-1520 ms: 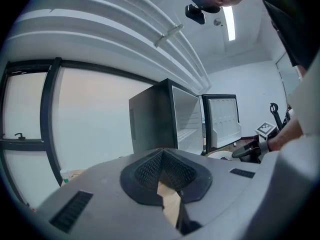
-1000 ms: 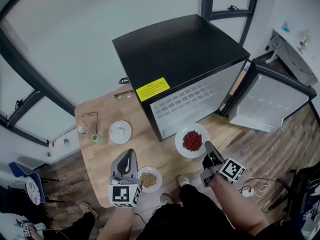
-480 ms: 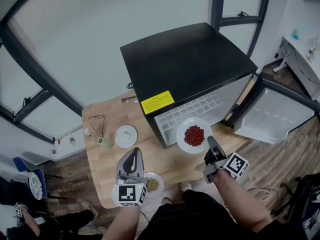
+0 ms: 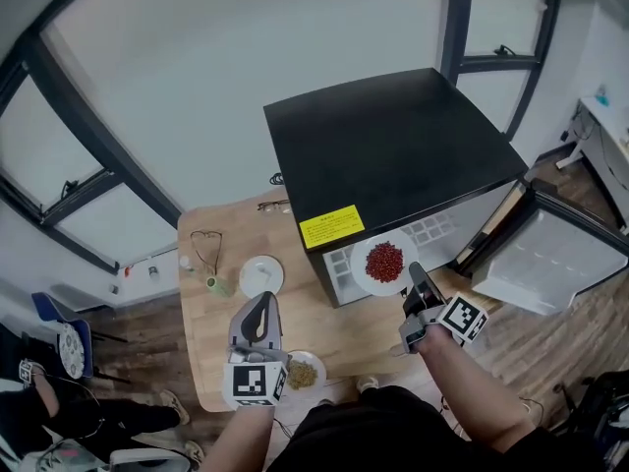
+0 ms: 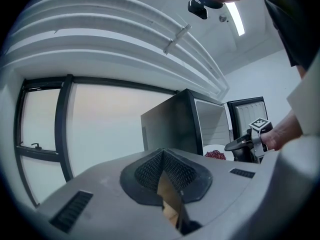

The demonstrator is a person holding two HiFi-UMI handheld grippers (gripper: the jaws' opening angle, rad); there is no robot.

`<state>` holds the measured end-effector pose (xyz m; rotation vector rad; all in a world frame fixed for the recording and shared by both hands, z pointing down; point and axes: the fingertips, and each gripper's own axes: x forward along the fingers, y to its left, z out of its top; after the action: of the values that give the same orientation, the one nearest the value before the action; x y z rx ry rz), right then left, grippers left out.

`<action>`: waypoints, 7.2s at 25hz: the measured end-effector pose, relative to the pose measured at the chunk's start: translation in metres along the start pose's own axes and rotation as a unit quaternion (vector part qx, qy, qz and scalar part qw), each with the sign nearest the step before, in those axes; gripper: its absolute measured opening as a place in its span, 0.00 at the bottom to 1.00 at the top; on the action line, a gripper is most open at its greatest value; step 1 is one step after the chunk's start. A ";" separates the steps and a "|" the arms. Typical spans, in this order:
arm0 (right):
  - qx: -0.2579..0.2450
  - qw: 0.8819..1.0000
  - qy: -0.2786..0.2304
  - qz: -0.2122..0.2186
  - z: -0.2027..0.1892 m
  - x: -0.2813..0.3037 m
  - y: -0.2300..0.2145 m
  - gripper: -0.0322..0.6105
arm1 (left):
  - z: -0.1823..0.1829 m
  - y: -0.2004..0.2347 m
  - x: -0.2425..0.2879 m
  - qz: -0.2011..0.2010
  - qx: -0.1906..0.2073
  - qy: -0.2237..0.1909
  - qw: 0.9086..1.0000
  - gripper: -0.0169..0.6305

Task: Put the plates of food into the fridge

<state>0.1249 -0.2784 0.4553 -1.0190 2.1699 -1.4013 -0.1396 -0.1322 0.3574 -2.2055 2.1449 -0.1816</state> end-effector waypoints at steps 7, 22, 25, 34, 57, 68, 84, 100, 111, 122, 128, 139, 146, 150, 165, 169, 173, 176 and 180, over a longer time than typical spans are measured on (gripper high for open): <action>-0.051 0.998 0.029 -0.008 -0.001 0.043 0.010 0.10 | 0.003 0.022 -0.005 0.034 0.003 0.002 0.999 0.03; -0.236 0.964 0.094 -0.083 0.003 0.111 0.014 0.11 | -0.003 0.048 -0.021 0.092 0.003 0.015 0.996 0.03; -0.282 0.946 0.119 -0.103 -0.001 0.119 0.008 0.13 | -0.004 0.047 -0.025 0.106 -0.009 0.018 0.994 0.03; -0.404 0.896 0.137 -0.122 0.002 0.122 0.008 0.16 | -0.016 0.048 -0.034 0.132 -0.016 0.026 0.991 0.03; -0.484 0.873 0.065 -0.006 -0.058 0.031 0.095 0.16 | 0.008 0.076 -0.108 0.107 -0.007 -0.031 0.994 0.03; -0.426 0.895 0.130 -0.030 -0.195 -0.042 0.060 0.16 | -0.044 0.108 -0.180 0.084 -0.021 -0.003 0.996 0.03; -0.275 0.930 0.235 -0.060 -0.355 -0.120 -0.019 0.19 | -0.099 0.114 -0.227 0.043 -0.027 0.026 0.998 0.03; -0.078 0.954 0.209 -0.198 -0.412 -0.114 -0.096 0.34 | -0.122 0.106 -0.255 0.014 0.015 0.074 0.997 0.03; 0.010 0.963 0.182 -0.200 -0.427 -0.104 -0.104 0.32 | -0.126 0.139 -0.269 0.052 0.013 0.085 0.995 0.03; 0.040 0.974 0.171 -0.141 -0.420 -0.088 -0.069 0.10 | -0.124 0.143 -0.257 0.052 0.002 0.086 0.995 0.03; 0.059 0.976 0.151 -0.148 -0.400 -0.095 -0.070 0.10 | -0.125 0.128 -0.246 0.031 -0.004 0.084 0.996 0.03; 0.056 0.984 0.097 -0.141 -0.324 -0.105 -0.051 0.10 | -0.093 0.090 -0.196 -0.018 -0.021 0.041 0.999 0.03; 0.041 0.988 0.061 -0.135 -0.258 -0.110 -0.038 0.10 | -0.084 0.066 -0.156 -0.043 -0.018 0.026 0.999 0.03; 0.027 0.989 0.059 -0.133 -0.228 -0.115 -0.033 0.10 | -0.084 0.052 -0.134 -0.049 -0.027 0.033 0.998 0.03; 0.050 0.994 -0.014 -0.091 -0.104 -0.105 -0.022 0.10 | -0.026 0.005 -0.045 -0.068 -0.008 -0.013 0.998 0.03; 0.051 0.994 -0.045 -0.090 -0.062 -0.107 -0.030 0.10 | -0.017 -0.002 -0.028 -0.060 -0.004 -0.016 0.998 0.03; 0.048 0.993 -0.066 -0.088 -0.021 -0.095 -0.035 0.10 | -0.006 -0.005 -0.008 -0.049 -0.001 -0.023 0.999 0.03; 0.044 0.993 -0.070 -0.085 0.003 -0.084 -0.036 0.10 | -0.001 -0.011 0.004 -0.040 0.000 -0.025 0.999 0.03; 0.030 0.995 -0.068 -0.071 0.030 -0.066 -0.035 0.10 | -0.001 -0.016 0.016 -0.025 -0.001 -0.023 0.999 0.03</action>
<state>0.2017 -0.2576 0.4684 -1.2290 1.9795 -1.4055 -0.1239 -0.1473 0.3609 -2.2431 2.0687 -0.1293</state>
